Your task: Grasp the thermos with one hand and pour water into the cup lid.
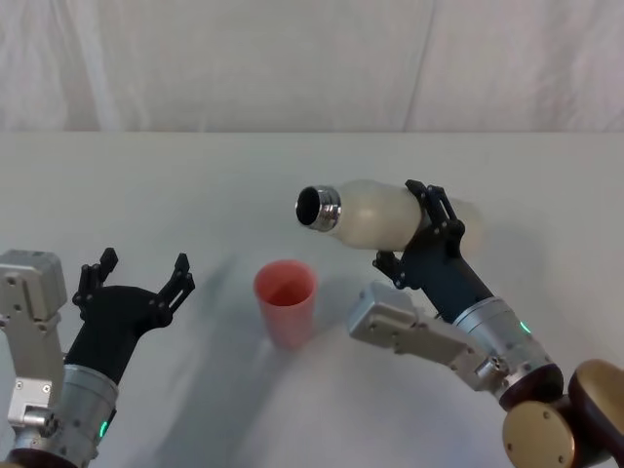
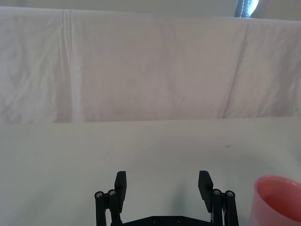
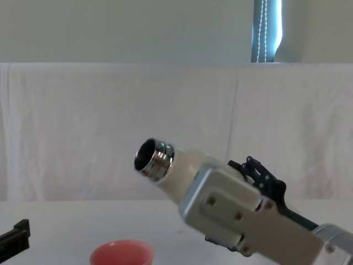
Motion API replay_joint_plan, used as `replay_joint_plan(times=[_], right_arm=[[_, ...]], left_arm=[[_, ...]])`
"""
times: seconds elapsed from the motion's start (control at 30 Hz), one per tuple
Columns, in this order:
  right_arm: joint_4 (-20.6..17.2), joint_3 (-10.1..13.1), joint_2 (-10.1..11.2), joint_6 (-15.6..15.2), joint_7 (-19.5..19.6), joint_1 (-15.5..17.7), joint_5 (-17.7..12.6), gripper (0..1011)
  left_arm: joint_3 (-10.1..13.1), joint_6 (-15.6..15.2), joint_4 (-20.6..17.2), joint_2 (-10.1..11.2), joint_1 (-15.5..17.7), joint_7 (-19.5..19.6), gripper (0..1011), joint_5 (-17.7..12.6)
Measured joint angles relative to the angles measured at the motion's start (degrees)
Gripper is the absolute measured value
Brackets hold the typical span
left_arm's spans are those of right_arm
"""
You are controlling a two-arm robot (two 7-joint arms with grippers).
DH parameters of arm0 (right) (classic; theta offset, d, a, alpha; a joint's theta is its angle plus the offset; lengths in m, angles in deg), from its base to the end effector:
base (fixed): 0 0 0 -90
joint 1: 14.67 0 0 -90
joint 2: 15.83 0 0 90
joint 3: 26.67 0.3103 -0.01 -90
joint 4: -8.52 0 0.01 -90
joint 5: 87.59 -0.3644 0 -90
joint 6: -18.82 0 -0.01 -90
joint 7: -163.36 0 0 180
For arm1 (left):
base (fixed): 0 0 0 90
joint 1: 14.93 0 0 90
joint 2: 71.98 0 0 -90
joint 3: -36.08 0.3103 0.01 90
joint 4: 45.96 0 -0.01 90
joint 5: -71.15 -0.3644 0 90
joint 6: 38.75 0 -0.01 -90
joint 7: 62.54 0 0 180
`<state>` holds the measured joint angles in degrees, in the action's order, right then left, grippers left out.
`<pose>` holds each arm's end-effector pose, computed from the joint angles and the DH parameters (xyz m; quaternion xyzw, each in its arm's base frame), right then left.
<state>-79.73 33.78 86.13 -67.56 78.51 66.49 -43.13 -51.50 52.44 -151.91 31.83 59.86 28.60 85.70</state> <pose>0.3856 0.1170 -0.3078 -0.2079 -0.4485 -0.4656 0.7340 0.3031 0.0365 -0.3045 -0.0174 0.0065 0.6616 0.7497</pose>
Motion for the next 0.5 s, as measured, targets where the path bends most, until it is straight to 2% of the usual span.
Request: replay_joint_plan(times=[0.27, 0.5], right_arm=[[1.6, -2.1, 1.0, -1.0, 2.7, -1.1, 5.5, 947], [2.4, -3.5, 1.7, -1.8, 3.6, -2.0, 8.6, 947]], left_arm=[[0.0, 0.0, 0.0, 0.0, 0.0, 0.0, 1001, 0.0], [0.0, 0.0, 0.0, 0.0, 0.0, 0.0, 1001, 0.0]])
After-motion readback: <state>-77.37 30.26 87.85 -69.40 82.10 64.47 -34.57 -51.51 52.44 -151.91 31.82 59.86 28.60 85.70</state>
